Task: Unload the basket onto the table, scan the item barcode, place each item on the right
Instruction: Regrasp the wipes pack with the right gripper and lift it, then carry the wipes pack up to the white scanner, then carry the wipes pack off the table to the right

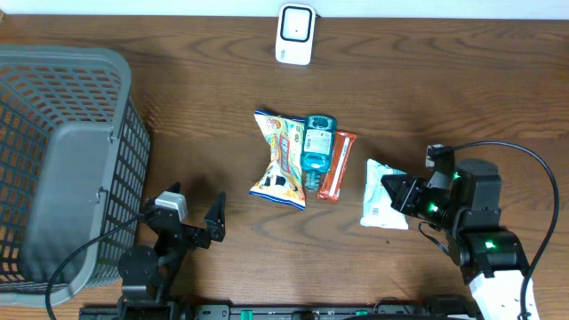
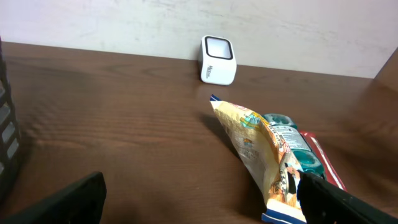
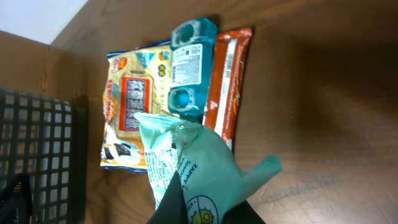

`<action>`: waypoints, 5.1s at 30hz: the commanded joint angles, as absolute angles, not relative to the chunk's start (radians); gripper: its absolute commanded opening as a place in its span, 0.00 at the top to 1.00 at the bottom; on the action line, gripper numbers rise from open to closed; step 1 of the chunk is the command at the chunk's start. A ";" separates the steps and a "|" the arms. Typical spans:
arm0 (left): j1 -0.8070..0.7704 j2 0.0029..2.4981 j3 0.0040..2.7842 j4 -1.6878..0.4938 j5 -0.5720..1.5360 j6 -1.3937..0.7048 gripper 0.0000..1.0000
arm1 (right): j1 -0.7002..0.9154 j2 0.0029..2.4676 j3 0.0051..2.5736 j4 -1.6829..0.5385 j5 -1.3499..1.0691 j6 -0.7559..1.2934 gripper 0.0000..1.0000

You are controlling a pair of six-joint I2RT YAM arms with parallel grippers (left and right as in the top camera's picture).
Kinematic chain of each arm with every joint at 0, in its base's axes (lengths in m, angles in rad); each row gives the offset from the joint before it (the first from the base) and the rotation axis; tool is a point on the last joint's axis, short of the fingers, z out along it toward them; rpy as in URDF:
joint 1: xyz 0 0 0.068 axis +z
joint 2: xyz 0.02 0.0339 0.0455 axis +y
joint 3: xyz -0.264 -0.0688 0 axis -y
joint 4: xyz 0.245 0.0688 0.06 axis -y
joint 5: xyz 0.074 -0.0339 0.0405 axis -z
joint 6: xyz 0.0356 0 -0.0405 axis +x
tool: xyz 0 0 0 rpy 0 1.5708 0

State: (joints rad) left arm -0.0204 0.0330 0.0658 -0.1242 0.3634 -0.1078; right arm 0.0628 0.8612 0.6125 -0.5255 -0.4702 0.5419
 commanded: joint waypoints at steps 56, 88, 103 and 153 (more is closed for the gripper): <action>-0.017 0.032 0.047 -0.147 0.366 -0.113 0.02 | 0.316 1.013 0.620 0.080 -0.416 0.019 0.99; -0.017 0.032 0.047 -0.147 0.366 -0.113 0.02 | 0.484 2.196 1.568 0.710 0.173 -0.661 0.99; -0.017 0.032 0.047 -0.147 0.366 -0.113 0.02 | 0.494 2.673 2.186 0.577 0.255 -1.006 0.99; -0.017 0.032 0.047 -0.147 0.366 -0.113 0.02 | -0.490 2.289 1.732 -0.484 0.706 -0.523 0.99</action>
